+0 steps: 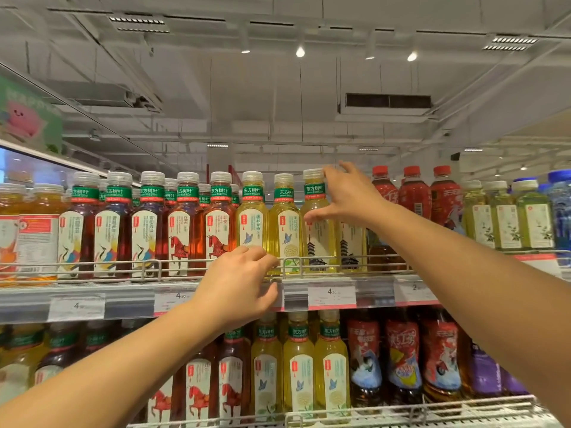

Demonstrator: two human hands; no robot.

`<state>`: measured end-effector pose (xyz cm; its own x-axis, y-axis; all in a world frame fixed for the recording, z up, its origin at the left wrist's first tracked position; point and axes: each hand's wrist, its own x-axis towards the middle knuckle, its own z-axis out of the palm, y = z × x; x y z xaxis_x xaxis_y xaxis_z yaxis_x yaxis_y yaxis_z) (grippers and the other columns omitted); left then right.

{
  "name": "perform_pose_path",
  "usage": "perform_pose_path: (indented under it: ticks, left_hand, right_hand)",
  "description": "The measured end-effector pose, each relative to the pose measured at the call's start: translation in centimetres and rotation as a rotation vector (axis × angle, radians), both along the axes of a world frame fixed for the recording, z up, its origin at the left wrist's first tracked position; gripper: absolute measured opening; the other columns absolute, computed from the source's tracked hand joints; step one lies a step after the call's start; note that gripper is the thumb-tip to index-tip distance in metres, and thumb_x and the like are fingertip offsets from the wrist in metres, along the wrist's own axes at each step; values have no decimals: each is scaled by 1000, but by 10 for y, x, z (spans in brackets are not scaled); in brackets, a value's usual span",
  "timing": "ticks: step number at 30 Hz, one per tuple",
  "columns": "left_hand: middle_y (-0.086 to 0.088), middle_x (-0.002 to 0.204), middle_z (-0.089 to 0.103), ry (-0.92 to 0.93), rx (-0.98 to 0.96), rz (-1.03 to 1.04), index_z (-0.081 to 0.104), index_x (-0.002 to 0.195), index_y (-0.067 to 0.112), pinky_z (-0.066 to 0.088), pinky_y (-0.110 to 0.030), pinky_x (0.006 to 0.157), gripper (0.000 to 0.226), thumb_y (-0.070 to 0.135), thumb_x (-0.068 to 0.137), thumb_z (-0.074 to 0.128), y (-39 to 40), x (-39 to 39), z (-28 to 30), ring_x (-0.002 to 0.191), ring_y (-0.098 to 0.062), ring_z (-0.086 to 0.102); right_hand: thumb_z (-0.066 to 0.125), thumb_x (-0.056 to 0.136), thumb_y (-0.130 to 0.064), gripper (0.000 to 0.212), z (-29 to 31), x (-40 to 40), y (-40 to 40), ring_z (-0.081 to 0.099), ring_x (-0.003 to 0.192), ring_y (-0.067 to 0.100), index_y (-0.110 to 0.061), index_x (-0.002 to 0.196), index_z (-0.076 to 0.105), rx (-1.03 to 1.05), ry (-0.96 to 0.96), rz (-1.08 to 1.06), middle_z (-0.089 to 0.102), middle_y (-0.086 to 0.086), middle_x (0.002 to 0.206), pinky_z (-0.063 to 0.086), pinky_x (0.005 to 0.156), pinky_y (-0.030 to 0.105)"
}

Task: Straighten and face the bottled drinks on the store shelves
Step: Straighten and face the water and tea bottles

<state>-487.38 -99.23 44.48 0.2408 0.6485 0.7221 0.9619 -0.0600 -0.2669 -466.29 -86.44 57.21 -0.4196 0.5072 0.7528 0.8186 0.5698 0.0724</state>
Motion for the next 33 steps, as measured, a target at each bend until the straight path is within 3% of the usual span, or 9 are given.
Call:
perform_pose_path:
  ticks: [3, 5, 9, 12, 14, 16, 21, 27, 33]
  left_hand:
    - [10, 118, 64, 25, -1, -7, 61, 128, 29, 49, -29, 87, 57, 56, 88, 31, 0, 0, 2, 106, -13, 58]
    - [11, 120, 64, 39, -19, 0, 59, 131, 30, 49, -28, 89, 52, 55, 91, 36, 0, -1, 4, 107, -12, 57]
    - [15, 118, 64, 73, -57, -13, 57, 131, 33, 54, -29, 87, 44, 54, 95, 42, -2, 1, 21, 107, -9, 59]
    - [18, 111, 66, 57, -39, -26, 63, 120, 35, 47, -16, 85, 25, 39, 96, 57, -2, 3, 51, 107, -5, 59]
    - [17, 110, 67, 24, 104, -52, 67, 114, 32, 44, -21, 86, 20, 28, 94, 63, 1, 1, 79, 108, -9, 58]
    - [12, 110, 69, -24, 226, -88, 68, 113, 30, 51, -34, 89, 20, 25, 95, 61, 8, 1, 108, 108, -15, 57]
    - [0, 129, 65, -52, 202, 16, 61, 129, 25, 53, -50, 95, 32, 28, 97, 61, 45, 10, 165, 119, -26, 56]
    - [-7, 129, 66, -148, -124, 135, 54, 138, 19, 54, -41, 94, 57, 56, 95, 58, 83, 20, 185, 110, -27, 62]
    - [-8, 129, 65, -193, -194, 165, 56, 140, 17, 47, -33, 83, 64, 57, 91, 65, 92, 23, 188, 106, -25, 61]
  right_hand:
    - [62, 68, -86, 112, 2, 6, 7, 12, 155, 38, -19, 153, 37, 18, -89, -106, 27, 13, 165, 17, 124, 57]
    - [63, 72, -82, 107, 2, 8, 8, 13, 154, 37, -18, 154, 39, 33, -140, -131, 23, 13, 167, 20, 123, 56]
    - [59, 84, -73, 88, 5, 11, 9, 30, 149, 31, -17, 150, 46, -18, 5, -4, 34, 11, 162, 33, 117, 48]
    - [58, 98, -52, 62, 13, 20, 16, 46, 138, 28, -15, 146, 49, -7, 169, 73, 47, 10, 152, 41, 109, 44]
    - [62, 98, -45, 57, 19, 28, 21, 52, 132, 29, -15, 145, 49, -67, 280, 106, 54, 10, 147, 45, 105, 43]
    - [64, 97, -43, 56, 24, 33, 26, 56, 126, 29, -14, 142, 52, -106, 289, 89, 58, 11, 141, 48, 100, 41]
    - [68, 91, -50, 54, 38, 33, 32, 60, 108, 26, -12, 129, 62, -98, 107, -27, 65, 9, 124, 46, 80, 34]
    - [72, 91, -45, 42, 52, 33, 34, 64, 95, 24, -10, 114, 68, -139, 8, -12, 69, 8, 106, 56, 84, 40]
    - [72, 93, -41, 39, 58, 33, 38, 63, 98, 22, -13, 120, 67, -174, -23, 51, 68, 5, 110, 50, 74, 32]
